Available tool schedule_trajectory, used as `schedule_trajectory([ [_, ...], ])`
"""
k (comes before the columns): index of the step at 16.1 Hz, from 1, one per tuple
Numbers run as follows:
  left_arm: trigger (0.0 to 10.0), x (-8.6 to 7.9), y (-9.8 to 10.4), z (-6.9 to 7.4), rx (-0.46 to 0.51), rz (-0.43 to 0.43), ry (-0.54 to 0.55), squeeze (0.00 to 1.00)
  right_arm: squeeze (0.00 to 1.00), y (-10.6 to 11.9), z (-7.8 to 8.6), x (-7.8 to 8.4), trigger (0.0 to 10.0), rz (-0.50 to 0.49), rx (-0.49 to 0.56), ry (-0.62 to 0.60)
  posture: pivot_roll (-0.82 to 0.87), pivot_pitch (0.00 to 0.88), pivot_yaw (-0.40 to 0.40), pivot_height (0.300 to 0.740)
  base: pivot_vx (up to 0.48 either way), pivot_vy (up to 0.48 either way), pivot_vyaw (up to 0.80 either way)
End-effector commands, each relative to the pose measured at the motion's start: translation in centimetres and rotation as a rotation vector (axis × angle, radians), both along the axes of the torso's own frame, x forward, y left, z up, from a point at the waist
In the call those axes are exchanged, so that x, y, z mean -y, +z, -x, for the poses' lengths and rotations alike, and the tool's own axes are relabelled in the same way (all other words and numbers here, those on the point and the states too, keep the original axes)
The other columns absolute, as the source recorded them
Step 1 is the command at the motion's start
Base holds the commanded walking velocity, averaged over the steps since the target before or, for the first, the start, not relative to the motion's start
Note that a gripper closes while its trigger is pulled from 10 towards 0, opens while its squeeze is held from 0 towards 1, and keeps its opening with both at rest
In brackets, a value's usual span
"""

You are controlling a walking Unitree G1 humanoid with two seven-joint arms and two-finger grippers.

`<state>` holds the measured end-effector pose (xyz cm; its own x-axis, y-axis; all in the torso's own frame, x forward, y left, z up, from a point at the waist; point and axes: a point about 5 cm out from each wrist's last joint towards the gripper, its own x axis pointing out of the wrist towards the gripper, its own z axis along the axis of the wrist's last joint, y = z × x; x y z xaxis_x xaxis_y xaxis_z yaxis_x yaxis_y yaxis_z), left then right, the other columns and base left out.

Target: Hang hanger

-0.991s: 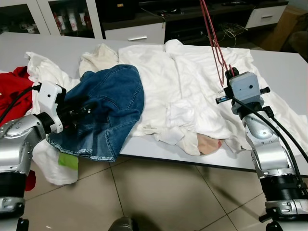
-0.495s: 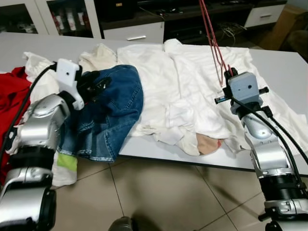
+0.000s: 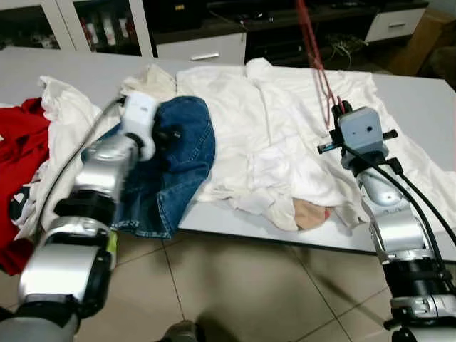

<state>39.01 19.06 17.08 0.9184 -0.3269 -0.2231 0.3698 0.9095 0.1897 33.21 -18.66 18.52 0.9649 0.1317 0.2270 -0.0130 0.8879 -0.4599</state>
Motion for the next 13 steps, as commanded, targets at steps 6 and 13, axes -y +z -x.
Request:
schedule_trajectory([
  [6,10.0,2.2,-1.3,-0.8,-0.085,-0.135,0.056,0.0,0.0,0.0,0.1,-0.2,10.0,-0.007,0.003,-0.007,0.1,0.0,0.049,0.74,0.0,0.0,0.0],
  [13,10.0,3.2,-4.5,0.1,-0.197,-0.219,0.061,0.0,0.0,-0.2,0.3,-0.1,10.0,-0.01,-0.004,-0.012,0.1,0.014,0.049,0.74,0.0,0.0,0.0],
])
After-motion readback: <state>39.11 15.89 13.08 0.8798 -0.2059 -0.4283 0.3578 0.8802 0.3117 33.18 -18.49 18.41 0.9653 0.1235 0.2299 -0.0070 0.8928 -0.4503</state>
